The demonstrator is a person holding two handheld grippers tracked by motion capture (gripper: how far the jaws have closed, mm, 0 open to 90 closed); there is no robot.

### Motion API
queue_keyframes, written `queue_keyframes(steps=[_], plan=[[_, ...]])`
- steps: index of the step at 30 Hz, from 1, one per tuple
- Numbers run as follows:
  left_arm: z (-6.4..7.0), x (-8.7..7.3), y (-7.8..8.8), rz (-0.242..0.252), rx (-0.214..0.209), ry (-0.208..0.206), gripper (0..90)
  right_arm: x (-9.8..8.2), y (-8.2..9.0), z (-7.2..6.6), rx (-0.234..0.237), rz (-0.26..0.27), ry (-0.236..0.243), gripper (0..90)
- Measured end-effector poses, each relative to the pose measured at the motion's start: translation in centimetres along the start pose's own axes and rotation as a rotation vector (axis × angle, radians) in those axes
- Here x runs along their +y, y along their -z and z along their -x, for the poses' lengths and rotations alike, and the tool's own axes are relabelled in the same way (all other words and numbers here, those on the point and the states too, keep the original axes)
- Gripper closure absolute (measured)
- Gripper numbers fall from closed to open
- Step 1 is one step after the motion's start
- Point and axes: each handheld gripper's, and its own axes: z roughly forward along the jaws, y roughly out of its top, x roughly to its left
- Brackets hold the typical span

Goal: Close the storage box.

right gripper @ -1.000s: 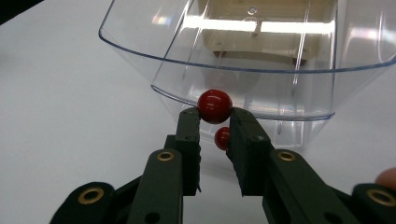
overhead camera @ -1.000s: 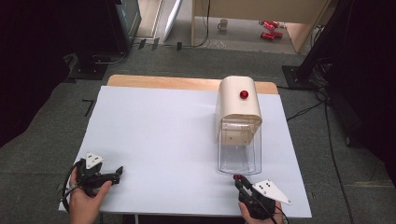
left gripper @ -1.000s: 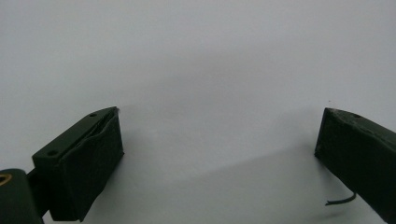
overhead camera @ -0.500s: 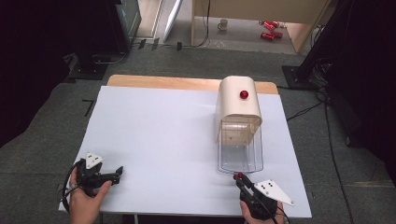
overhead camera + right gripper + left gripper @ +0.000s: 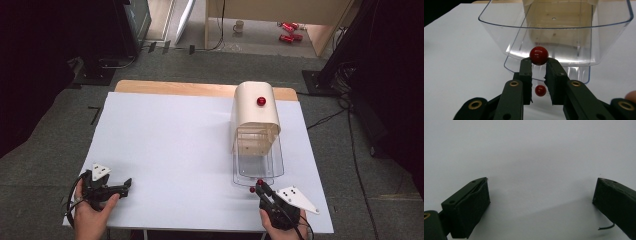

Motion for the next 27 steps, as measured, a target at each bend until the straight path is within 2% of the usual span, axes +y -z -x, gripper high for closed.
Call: queue_keyframes(steps=[9, 22, 27], plan=[[0.0, 0.0, 0.0, 0.0, 0.0, 0.0, 0.9, 1.0, -1.3, -0.1, -0.008, -0.005, 0.018, 77.1], [0.0, 0.0, 0.0, -0.001, -0.001, -0.001, 0.9, 2.8, -3.2, 0.0, -0.006, -0.007, 0.005, 76.9], [0.0, 0.0, 0.0, -0.001, 0.0, -0.001, 1.0, 3.8, -3.2, 0.2, -0.011, 0.029, -0.015, 77.5]])
